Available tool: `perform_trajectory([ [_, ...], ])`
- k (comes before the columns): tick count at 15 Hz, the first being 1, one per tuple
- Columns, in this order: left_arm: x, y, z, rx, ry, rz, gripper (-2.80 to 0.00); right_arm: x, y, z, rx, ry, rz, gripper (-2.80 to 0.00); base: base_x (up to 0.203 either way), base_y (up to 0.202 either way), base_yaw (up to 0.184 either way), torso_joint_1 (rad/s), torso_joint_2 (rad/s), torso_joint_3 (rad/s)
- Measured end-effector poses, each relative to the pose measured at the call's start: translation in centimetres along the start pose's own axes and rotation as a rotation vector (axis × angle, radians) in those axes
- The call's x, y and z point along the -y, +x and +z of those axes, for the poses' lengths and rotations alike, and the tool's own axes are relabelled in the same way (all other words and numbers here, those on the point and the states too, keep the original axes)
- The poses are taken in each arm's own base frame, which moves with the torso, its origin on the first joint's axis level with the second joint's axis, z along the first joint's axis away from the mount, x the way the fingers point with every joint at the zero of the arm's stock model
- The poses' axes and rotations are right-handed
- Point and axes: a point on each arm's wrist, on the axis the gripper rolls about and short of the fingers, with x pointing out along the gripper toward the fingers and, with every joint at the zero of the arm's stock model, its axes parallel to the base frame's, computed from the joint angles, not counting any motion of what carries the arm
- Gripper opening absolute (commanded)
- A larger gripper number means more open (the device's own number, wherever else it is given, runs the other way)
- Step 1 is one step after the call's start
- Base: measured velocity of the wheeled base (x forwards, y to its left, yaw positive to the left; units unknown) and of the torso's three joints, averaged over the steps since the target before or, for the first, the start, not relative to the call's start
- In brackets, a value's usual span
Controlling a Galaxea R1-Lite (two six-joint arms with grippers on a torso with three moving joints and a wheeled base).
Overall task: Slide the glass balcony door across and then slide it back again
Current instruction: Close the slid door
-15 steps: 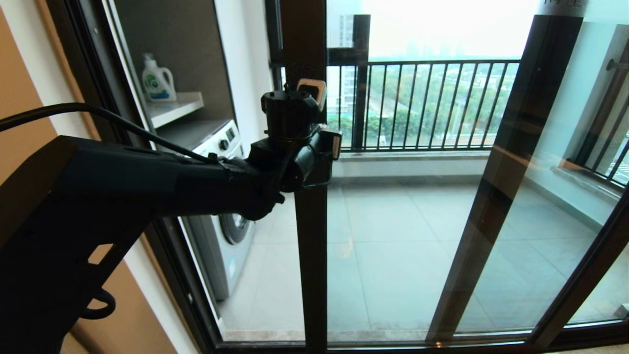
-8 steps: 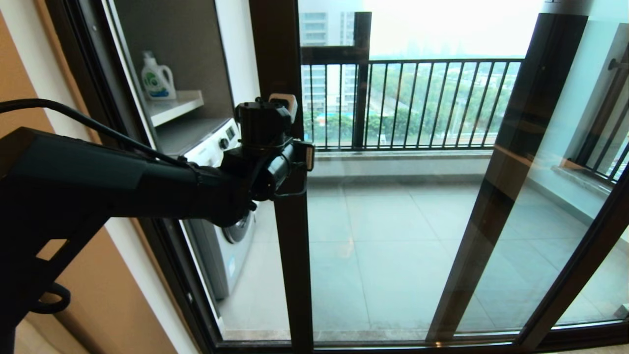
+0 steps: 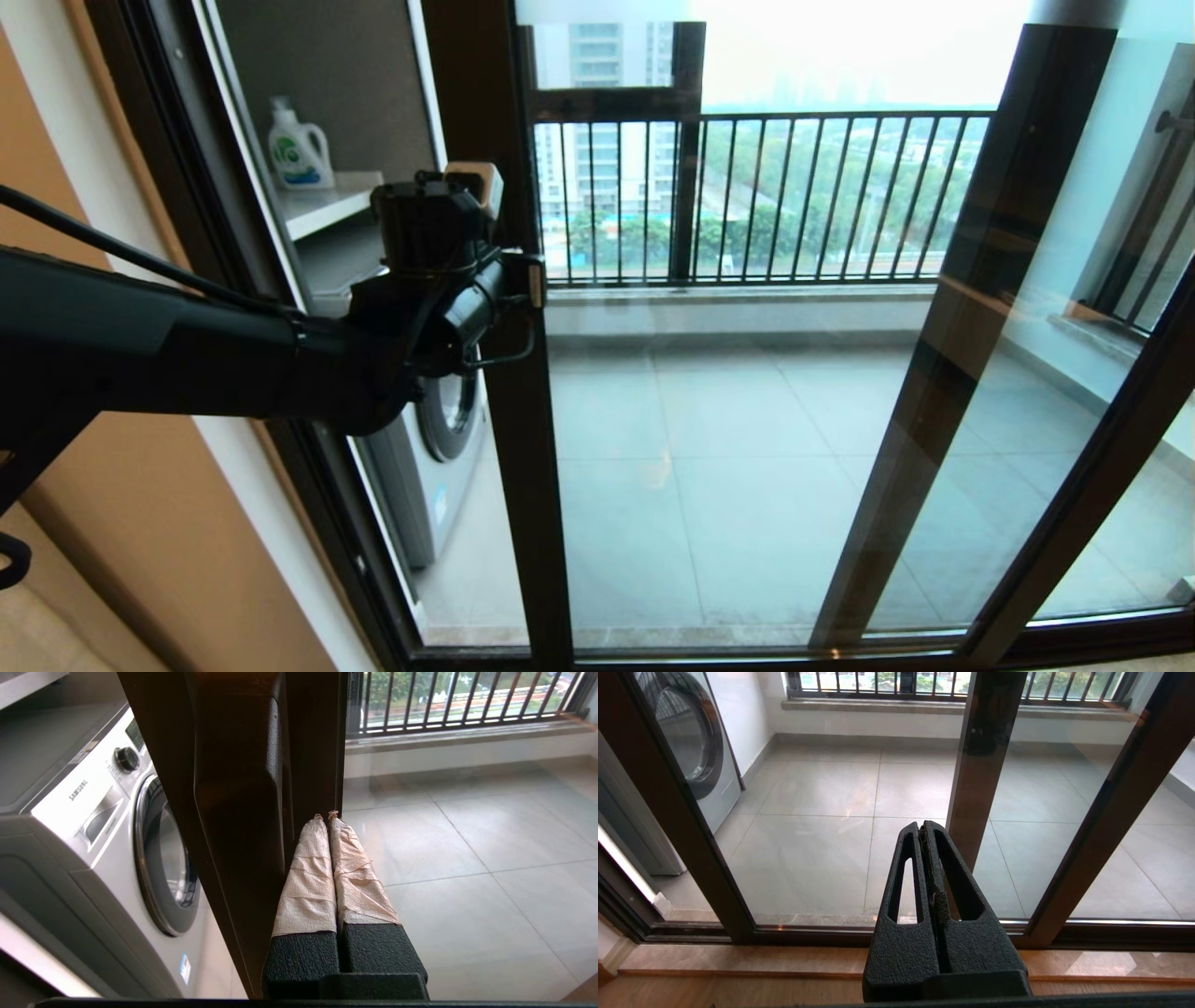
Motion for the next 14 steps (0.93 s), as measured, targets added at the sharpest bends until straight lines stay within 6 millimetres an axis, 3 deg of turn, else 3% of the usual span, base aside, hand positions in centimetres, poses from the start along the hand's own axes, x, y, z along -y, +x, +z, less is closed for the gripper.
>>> perform_trajectory([
  [14, -4.4, -1.2, -0.8, -0.055, 0.021, 0.061, -2.8, 0.0, 0.0, 0.0, 0.0, 0.0, 0.0, -2.8, 0.0, 0.0, 0.0, 0.0, 0.0, 0.0],
])
